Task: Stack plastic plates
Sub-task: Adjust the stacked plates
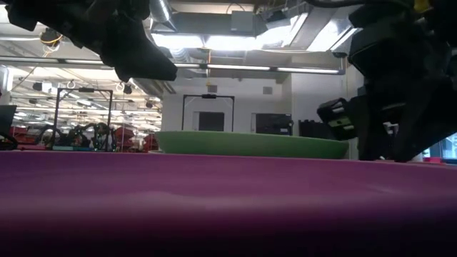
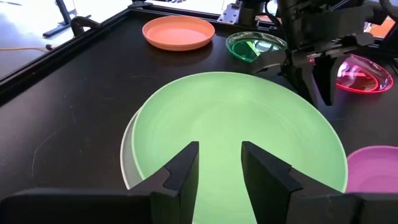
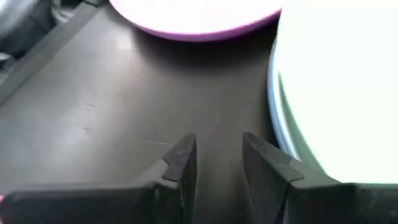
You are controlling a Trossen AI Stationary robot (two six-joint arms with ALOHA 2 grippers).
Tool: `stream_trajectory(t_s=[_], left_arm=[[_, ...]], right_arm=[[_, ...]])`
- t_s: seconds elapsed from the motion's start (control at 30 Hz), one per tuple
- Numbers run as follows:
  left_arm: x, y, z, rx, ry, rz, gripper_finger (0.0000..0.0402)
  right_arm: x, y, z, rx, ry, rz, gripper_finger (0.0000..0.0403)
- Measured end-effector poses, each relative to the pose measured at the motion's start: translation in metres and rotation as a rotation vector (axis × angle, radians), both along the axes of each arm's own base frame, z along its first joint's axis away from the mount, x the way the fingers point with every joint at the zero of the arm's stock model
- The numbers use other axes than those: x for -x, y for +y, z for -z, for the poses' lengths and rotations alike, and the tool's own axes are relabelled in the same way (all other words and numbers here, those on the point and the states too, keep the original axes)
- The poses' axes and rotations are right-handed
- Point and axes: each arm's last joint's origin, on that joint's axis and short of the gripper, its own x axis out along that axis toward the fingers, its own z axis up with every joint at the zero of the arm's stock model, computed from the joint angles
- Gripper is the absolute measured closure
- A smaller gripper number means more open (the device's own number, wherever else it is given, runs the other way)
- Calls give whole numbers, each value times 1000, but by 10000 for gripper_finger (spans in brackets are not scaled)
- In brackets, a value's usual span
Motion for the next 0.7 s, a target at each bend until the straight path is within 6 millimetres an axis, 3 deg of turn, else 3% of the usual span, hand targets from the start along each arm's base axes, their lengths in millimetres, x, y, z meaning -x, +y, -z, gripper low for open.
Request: stream_trajectory(t_s=[0.43,0.7], left_arm=[[0,0,0,0,0,-1,288],[0,0,0,0,0,0,288]], right_arm=[[-11,-37,1,54,-16,175,285],[-4,-17,-1,-68,18,-18,285]])
